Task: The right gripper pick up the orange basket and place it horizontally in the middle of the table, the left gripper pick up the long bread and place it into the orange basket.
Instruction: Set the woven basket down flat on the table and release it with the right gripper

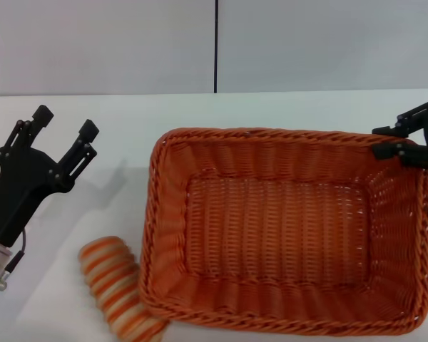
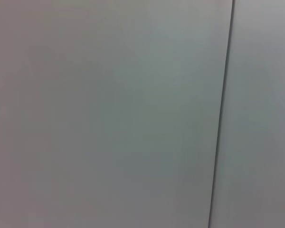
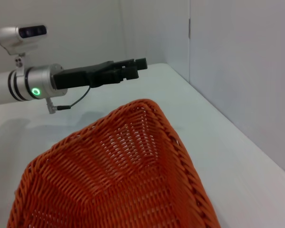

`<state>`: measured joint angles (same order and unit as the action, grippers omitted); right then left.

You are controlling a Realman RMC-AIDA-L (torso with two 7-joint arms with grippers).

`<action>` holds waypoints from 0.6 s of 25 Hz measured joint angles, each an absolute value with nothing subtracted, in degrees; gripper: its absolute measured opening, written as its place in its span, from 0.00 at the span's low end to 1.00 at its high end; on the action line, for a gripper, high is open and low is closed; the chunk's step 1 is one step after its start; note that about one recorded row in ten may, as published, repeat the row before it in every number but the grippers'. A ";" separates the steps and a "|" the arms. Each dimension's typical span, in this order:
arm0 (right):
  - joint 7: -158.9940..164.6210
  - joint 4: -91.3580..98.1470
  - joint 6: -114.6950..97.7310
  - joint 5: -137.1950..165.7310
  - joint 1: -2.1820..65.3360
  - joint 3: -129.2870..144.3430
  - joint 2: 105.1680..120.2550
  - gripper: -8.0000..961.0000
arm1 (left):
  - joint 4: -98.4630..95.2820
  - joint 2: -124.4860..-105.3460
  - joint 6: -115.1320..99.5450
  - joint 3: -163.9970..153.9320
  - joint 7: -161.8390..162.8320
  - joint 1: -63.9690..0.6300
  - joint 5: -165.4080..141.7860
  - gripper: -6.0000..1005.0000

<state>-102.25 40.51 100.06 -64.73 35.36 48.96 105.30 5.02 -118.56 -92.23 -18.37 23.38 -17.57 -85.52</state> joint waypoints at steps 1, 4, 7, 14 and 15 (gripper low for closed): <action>-102.25 40.51 100.06 -64.73 35.36 48.95 105.30 0.22 | 5.16 -118.56 -92.23 -18.36 23.38 -17.65 -85.52 0.81; -102.46 40.69 99.91 -64.71 35.47 48.92 105.83 0.23 | 5.22 -118.57 -92.23 -18.36 23.38 -17.77 -85.52 0.81; -102.48 40.94 99.39 -64.76 35.60 48.62 106.30 0.25 | 5.34 -118.62 -92.21 -18.40 23.38 -17.91 -85.51 0.81; -102.51 40.83 96.47 -65.21 36.21 46.95 106.95 0.28 | 5.98 -118.66 -91.89 -18.24 23.38 -18.46 -85.52 0.81; -103.69 41.06 96.09 -65.29 36.08 45.10 107.37 0.29 | 5.98 -118.66 -91.72 -18.19 23.38 -18.63 -85.51 0.81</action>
<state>-103.69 41.06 96.09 -65.29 36.08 45.11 107.37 5.98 -118.66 -91.72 -18.19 23.38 -18.63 -85.51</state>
